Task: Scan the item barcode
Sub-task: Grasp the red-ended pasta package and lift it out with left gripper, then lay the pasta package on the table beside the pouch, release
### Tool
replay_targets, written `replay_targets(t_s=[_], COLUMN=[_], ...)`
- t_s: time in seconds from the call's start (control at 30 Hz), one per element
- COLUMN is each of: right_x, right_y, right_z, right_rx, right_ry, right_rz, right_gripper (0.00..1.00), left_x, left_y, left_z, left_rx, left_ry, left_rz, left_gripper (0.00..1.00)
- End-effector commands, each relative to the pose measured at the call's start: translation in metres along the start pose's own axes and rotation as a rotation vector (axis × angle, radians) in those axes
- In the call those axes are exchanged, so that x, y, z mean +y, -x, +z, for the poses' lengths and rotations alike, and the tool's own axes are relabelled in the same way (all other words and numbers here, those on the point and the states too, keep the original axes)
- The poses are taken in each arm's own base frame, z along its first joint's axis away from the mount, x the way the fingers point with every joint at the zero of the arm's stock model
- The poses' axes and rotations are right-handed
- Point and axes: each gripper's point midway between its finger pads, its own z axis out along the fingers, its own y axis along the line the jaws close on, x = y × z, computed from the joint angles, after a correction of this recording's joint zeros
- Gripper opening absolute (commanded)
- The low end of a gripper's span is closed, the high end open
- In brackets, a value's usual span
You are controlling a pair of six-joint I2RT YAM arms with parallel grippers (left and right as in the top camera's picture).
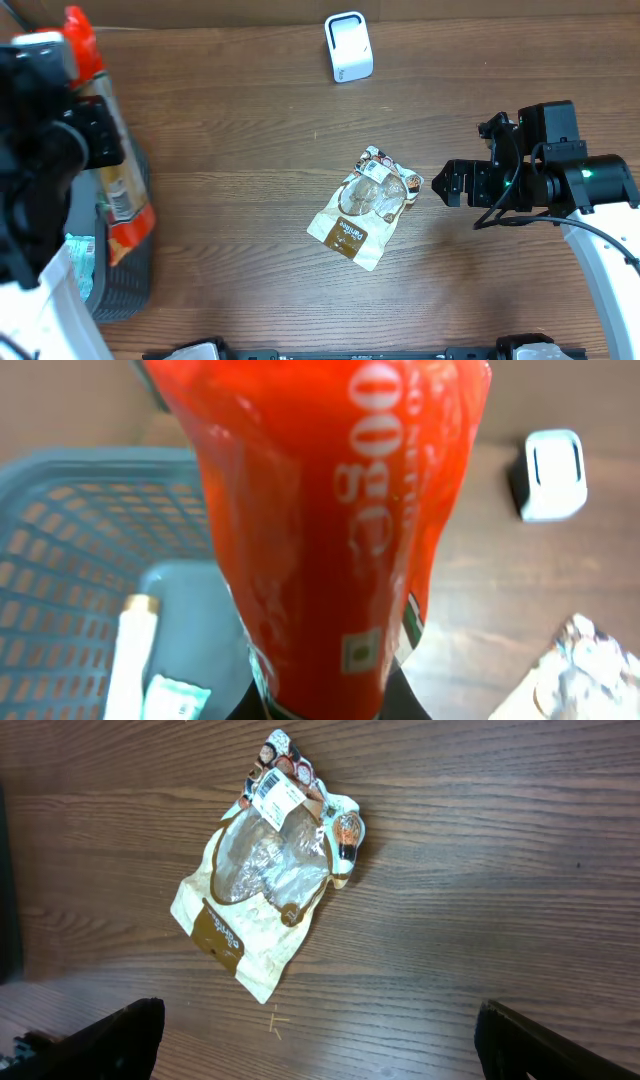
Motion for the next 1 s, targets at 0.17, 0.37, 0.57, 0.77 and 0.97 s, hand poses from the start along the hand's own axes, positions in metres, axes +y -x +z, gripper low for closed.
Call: replay_targets(t_s=[0.17, 0.37, 0.57, 0.77, 0.97], right_x=[0.005, 0.005, 0.005, 0.005, 0.005], right_y=[0.006, 0.006, 0.006, 0.006, 0.006], right_z=[-0.004, -0.004, -0.004, -0.004, -0.004], right_rx=[-0.021, -0.021, -0.021, -0.021, -0.021], right_ry=[0.005, 0.006, 0.005, 0.005, 0.005], right_rz=[-0.012, -0.012, -0.012, -0.012, -0.012], right_gripper=[1.0, 1.0, 1.0, 1.0, 1.0], left_x=[-0.103, -0.177, -0.231, -0.242, -0.243], left_y=[-0.028, -0.071, -0.11, -0.146, -0.176], left_z=[0.053, 0.095, 0.124, 0.151, 0.175], left_rx=[0.227, 0.427, 0.554, 0.643, 0.693], left_ry=[-0.244, -0.356, -0.485, -0.49, -0.477], left_rz=[0.169, 0.267, 0.311, 0.301, 0.278], left_gripper=[0.04, 0.04, 0.04, 0.04, 0.04])
